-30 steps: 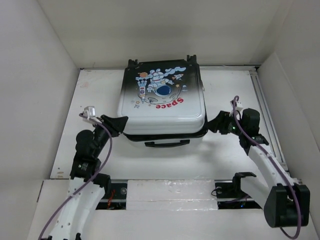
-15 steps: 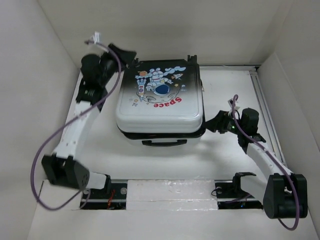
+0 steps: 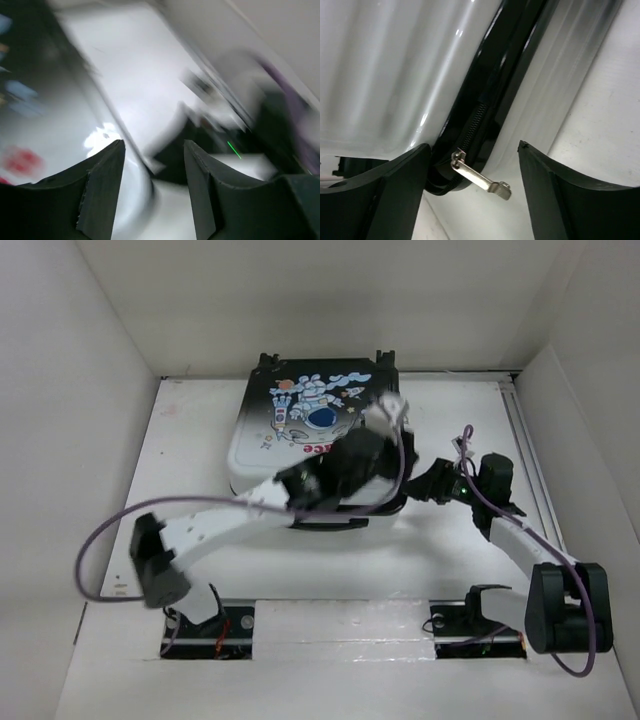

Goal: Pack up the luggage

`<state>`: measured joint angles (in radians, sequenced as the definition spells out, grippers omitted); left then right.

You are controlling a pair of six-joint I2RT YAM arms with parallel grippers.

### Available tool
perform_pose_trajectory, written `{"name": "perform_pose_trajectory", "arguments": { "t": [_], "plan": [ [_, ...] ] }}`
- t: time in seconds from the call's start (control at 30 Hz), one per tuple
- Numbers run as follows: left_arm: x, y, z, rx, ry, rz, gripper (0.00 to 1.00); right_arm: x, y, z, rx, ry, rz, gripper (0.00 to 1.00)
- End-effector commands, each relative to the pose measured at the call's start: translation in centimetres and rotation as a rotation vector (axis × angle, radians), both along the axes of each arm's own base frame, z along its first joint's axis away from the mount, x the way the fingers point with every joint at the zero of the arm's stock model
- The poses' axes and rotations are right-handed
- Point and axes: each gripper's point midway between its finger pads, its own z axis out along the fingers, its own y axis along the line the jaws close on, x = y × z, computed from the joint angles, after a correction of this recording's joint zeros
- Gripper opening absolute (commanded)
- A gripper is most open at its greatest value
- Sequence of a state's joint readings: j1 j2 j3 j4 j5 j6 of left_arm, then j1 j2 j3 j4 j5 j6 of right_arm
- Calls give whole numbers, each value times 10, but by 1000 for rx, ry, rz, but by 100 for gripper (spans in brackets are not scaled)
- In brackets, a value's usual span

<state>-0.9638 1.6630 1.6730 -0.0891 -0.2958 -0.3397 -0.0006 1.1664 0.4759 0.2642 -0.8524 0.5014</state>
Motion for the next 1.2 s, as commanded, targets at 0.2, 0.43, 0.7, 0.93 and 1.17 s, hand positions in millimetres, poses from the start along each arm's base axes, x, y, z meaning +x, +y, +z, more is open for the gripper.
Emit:
{"name": "perform_pose_trajectory", "arguments": {
  "t": [0.2, 0.43, 0.7, 0.93, 1.17],
  "plan": [
    [-109, 75, 3, -235, -15, 20, 46, -10, 6, 22, 50, -60, 75, 59],
    [-147, 99, -144, -166, 267, 36, 46, -23, 5, 12, 37, -20, 82, 55],
    [-153, 91, -214, -141, 347, 27, 46, -38, 2, -8, 9, 63, 61, 58],
    [-141, 70, -209, -108, 300, 18, 46, -36, -2, -16, -41, 65, 34, 19],
    [-114, 66, -226, -79, 293, 88, 46, -43, -1, -6, -100, 50, 5, 0]
  ]
}}
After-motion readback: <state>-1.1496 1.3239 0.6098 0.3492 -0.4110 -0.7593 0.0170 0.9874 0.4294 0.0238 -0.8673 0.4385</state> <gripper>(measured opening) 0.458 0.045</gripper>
